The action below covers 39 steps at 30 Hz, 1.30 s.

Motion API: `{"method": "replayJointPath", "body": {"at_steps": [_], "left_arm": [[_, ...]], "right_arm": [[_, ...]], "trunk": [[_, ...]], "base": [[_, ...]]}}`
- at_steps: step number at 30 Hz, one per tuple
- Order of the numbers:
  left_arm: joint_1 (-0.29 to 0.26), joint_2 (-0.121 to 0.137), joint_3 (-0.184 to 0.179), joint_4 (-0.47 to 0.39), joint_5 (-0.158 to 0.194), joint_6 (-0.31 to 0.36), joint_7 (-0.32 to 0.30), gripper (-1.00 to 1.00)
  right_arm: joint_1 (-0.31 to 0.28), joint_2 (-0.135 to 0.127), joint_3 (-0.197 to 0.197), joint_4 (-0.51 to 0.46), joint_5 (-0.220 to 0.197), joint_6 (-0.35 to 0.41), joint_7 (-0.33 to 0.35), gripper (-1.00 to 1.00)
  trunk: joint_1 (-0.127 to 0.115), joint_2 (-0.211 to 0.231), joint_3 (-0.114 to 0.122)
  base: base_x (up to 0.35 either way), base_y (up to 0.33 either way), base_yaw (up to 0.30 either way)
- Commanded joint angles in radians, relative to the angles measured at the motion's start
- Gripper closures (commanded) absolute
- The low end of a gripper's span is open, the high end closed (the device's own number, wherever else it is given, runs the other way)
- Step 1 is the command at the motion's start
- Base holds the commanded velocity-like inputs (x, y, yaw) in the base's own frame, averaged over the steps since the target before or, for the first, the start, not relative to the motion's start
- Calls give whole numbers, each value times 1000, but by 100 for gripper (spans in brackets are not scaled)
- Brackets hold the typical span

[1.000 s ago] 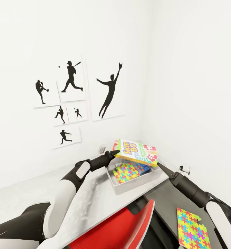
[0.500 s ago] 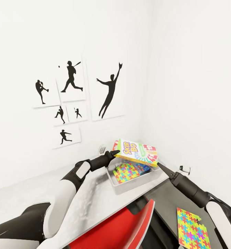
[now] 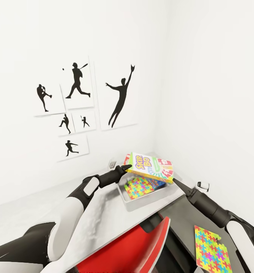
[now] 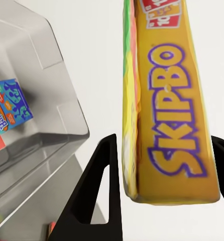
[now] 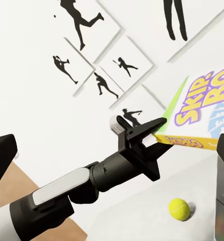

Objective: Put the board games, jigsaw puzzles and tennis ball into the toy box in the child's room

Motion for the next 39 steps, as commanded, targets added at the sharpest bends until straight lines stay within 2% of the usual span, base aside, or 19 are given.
{"method": "replayJointPath", "body": {"at_steps": [1, 25, 39], "left_arm": [[-1, -1, 5, 0, 3, 7, -1, 100], [-2, -1, 11, -61, 6, -8, -1, 100], [-4, -1, 11, -59, 6, -71, 6, 100]], "right_arm": [[-1, 0, 0, 0, -7, 7, 0, -100], [-1, 2, 4, 0, -7, 3, -2, -100], [-1, 1, 1, 0, -7, 3, -2, -100]], "trunk": [[1, -2, -4], [1, -2, -43], [1, -2, -66]], "base": [[0, 0, 0], [0, 0, 0], [0, 0, 0]]}}
